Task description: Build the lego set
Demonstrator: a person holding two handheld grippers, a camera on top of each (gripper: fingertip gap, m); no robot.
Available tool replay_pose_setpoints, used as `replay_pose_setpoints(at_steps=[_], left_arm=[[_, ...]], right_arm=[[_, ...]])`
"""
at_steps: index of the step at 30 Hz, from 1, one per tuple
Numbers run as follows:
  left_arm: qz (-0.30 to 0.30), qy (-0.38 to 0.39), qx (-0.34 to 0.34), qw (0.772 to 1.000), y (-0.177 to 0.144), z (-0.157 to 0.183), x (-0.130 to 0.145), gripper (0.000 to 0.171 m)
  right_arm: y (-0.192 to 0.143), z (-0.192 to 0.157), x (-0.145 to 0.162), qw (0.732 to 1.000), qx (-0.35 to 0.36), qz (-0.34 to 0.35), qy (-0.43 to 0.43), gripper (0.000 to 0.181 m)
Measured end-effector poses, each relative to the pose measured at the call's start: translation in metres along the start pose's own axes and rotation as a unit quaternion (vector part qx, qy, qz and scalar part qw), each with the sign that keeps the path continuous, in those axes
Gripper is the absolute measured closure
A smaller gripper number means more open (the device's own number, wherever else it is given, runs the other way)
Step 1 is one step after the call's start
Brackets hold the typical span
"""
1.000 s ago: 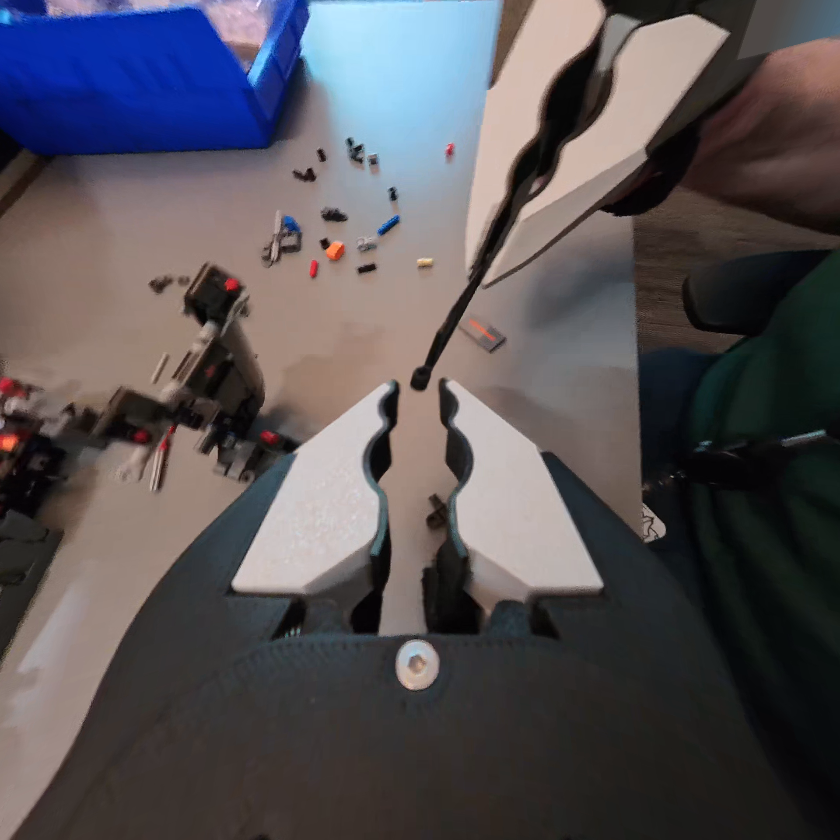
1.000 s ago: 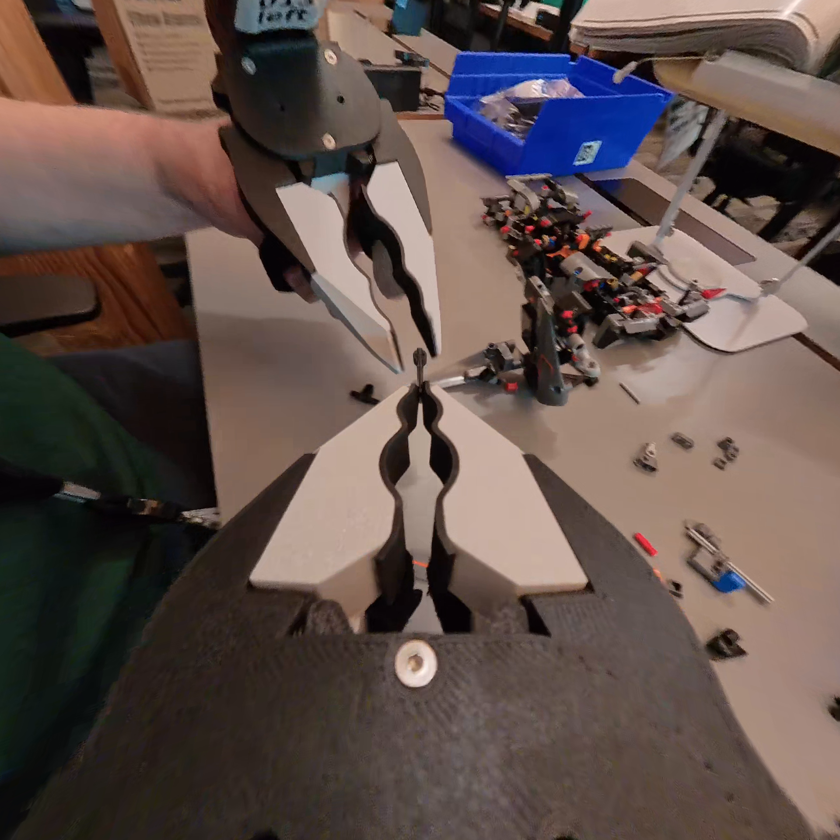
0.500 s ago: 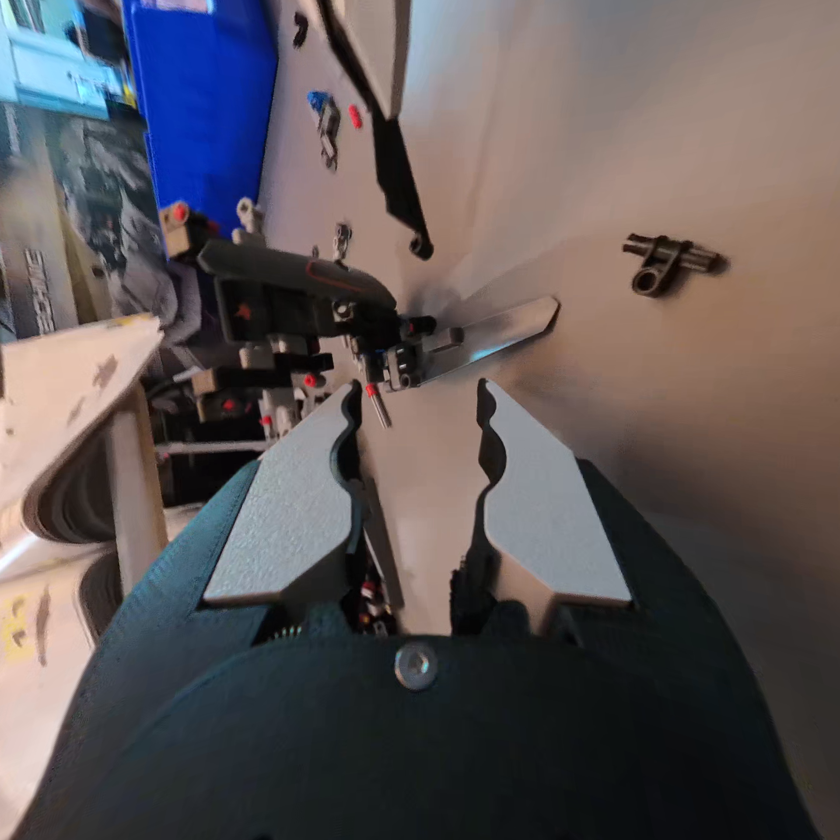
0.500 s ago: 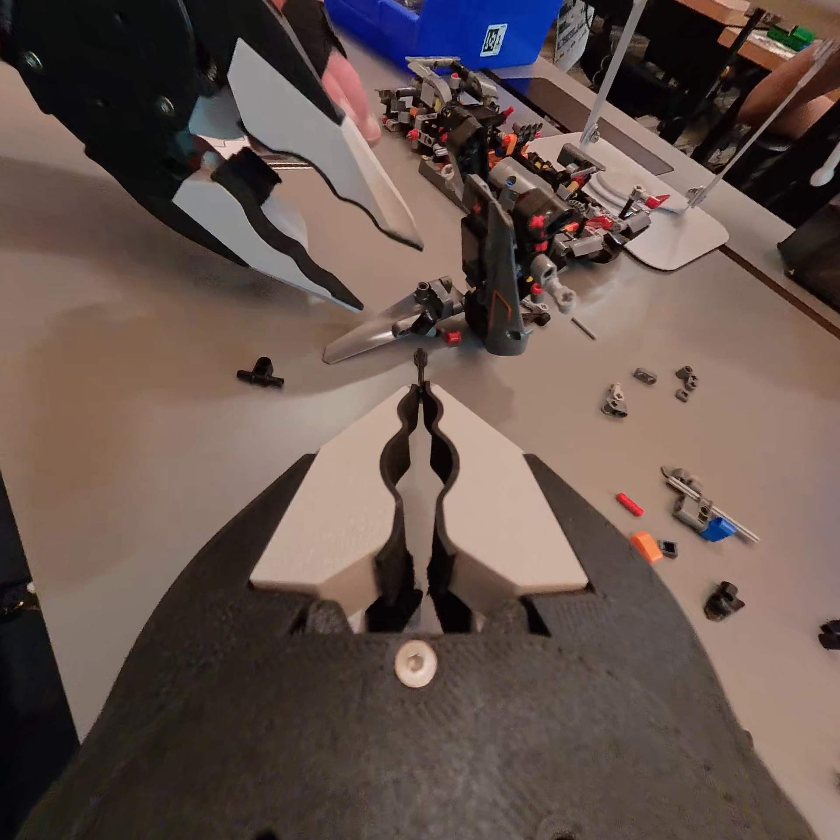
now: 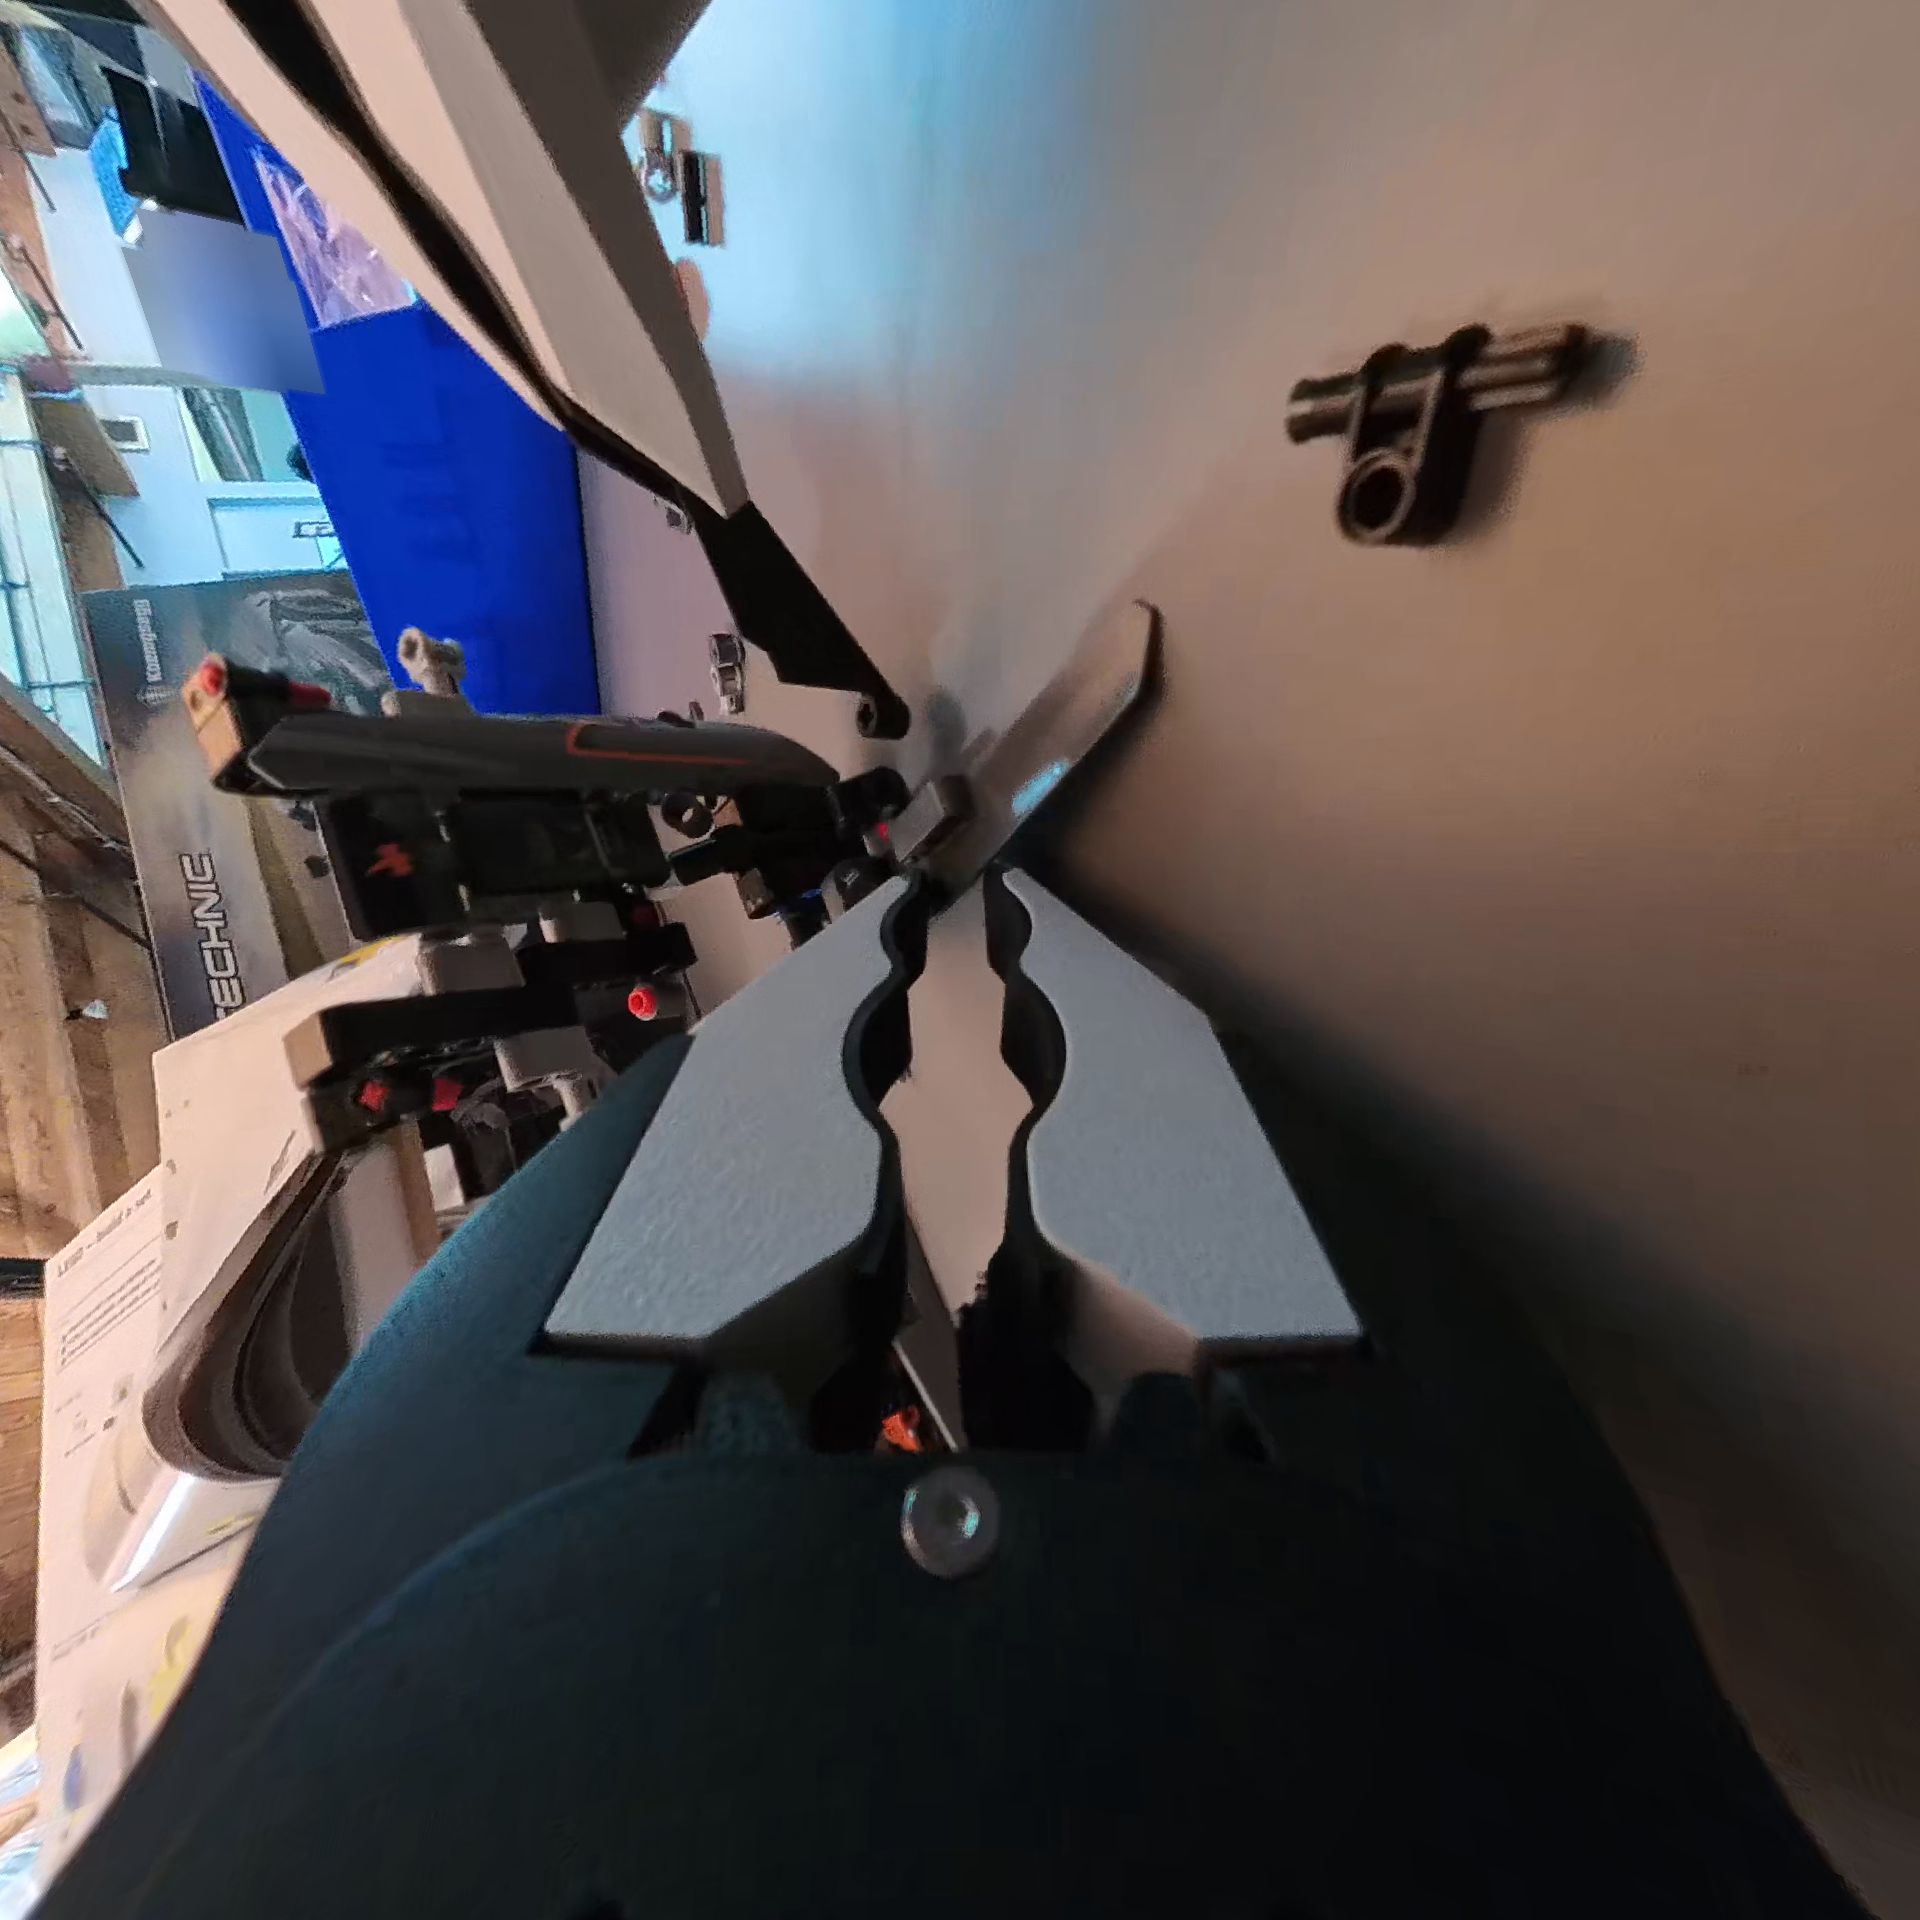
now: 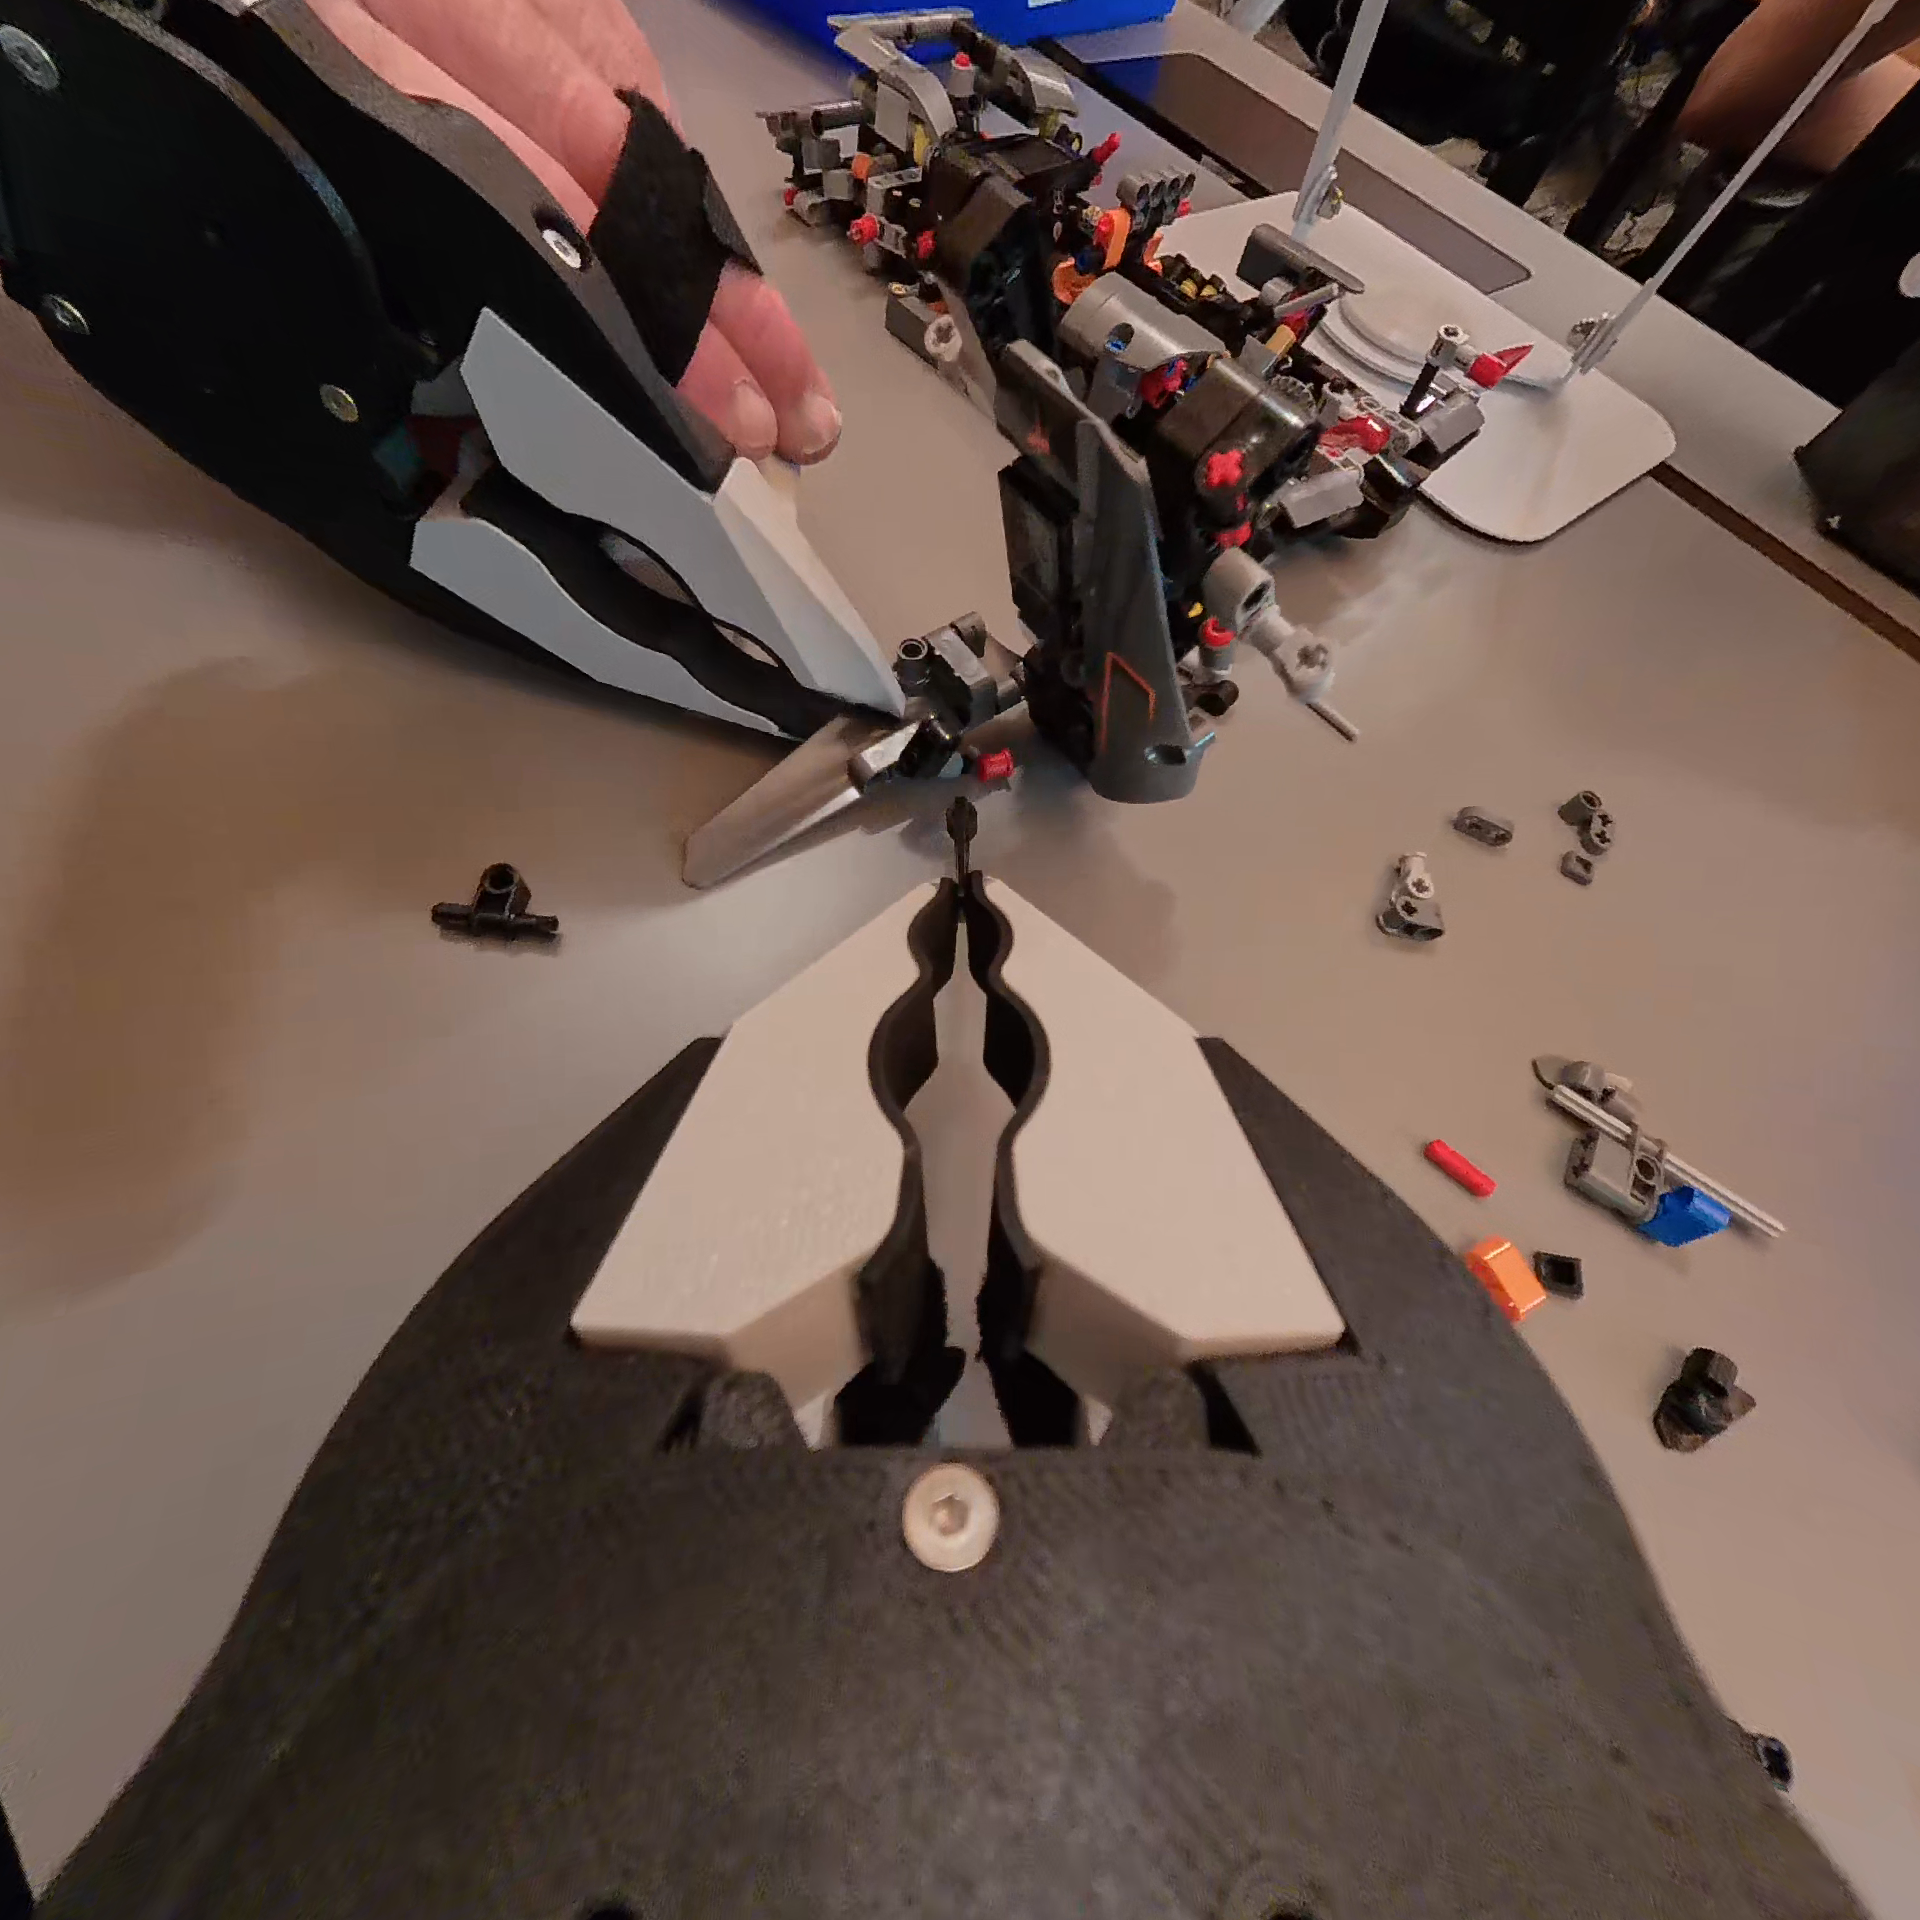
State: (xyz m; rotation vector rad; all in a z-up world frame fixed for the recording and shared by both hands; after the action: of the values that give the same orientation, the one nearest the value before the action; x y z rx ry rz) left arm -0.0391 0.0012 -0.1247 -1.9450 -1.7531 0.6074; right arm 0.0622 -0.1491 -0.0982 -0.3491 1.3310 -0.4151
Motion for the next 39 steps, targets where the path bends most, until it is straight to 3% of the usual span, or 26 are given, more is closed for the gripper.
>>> replay_pose_setpoints(at_steps=[12, 16, 26, 39], left_arm=[[0.043, -0.189, 0.006, 0.981, -0.005, -0.022, -0.005, 0.17], [0.052, -0.218, 0.004, 0.975, -0.007, -0.026, -0.007, 0.171], [0.074, -0.35, -0.002, 0.934, -0.011, -0.031, -0.004, 0.171], [0.073, -0.377, -0.018, 0.923, -0.01, -0.031, -0.006, 0.169]], right_arm=[[0.006, 0.005, -0.002, 1.0, -0.001, -0.001, 0.012, 0.181], [0.007, 0.009, -0.004, 1.0, 0.002, 0.011, 0.016, 0.181], [0.01, 0.014, -0.009, 1.0, -0.002, 0.017, 0.021, 0.181], [0.01, 0.014, -0.017, 1.0, 0.009, 0.013, -0.008, 0.181]])
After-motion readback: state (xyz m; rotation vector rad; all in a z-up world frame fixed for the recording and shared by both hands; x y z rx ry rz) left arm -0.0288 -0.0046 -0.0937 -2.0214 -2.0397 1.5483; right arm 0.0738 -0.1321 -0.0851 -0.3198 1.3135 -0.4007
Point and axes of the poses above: each gripper's, where its closed fingertips meet, y out along the fingers, x out of its underside, z = x × y across the jaws, the point moved 10 cm from there along -y, back along the fingers, and after that the axes turned 5 degrees about x, right-handed, at the moved point
